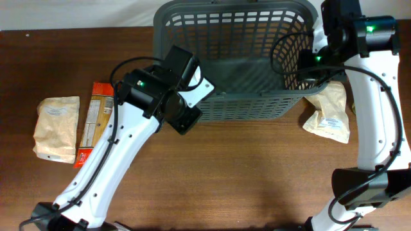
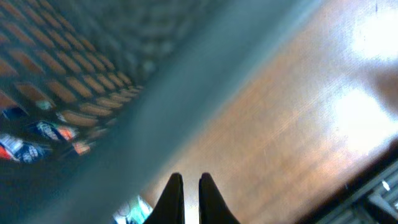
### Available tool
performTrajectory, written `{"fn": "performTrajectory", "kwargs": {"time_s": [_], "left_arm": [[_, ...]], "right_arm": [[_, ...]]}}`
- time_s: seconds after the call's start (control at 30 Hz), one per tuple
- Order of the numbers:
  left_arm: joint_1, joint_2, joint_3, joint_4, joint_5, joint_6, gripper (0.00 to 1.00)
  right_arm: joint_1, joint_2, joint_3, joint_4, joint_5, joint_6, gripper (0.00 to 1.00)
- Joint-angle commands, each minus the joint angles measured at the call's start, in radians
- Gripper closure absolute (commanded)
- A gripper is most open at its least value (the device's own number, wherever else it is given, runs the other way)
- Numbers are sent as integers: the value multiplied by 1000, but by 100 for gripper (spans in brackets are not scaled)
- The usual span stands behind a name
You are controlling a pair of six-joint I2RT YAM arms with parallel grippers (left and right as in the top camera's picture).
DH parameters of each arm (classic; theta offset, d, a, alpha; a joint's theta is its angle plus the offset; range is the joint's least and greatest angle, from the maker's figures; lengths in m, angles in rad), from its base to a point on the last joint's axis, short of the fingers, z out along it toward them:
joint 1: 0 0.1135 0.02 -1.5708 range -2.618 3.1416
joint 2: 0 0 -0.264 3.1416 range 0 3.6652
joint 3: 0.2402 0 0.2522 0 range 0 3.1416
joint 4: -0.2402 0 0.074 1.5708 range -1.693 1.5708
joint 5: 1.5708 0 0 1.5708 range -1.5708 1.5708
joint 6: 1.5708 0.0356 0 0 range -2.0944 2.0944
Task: Pack container
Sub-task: 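Grip the basket rims with both grippers and pull it toward the robot, then release the basket and move the left gripper to the blue box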
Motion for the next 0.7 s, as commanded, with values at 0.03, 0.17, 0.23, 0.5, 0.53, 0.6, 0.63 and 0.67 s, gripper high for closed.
{"fn": "performTrajectory", "kwargs": {"time_s": [0.03,0.17,0.23,0.5,0.53,0.6,0.63,0.67], "left_arm": [[4,-93,116,-100,-6,8,98],[5,-166,186,-128,-41,8,98],[5,-201,199,-127,-98,8,98],[5,-281,199,-122,-369,-29,98],[5,-285,199,-121,-401,-51,98],[5,-285,199,-122,-434,-64,98],[5,-285,199,-122,-436,-64,98],[5,-285,199,-121,-436,-64,98]], "right_arm": [[5,-24,60,51,-2,-1,96],[1,-26,156,64,14,-12,96],[-16,-26,200,77,57,-11,96],[-169,-12,217,130,58,1,96],[-194,-5,217,139,57,9,96],[-235,12,217,154,40,15,96],[-254,26,217,161,16,15,96],[-268,36,217,165,-17,15,96]]}}
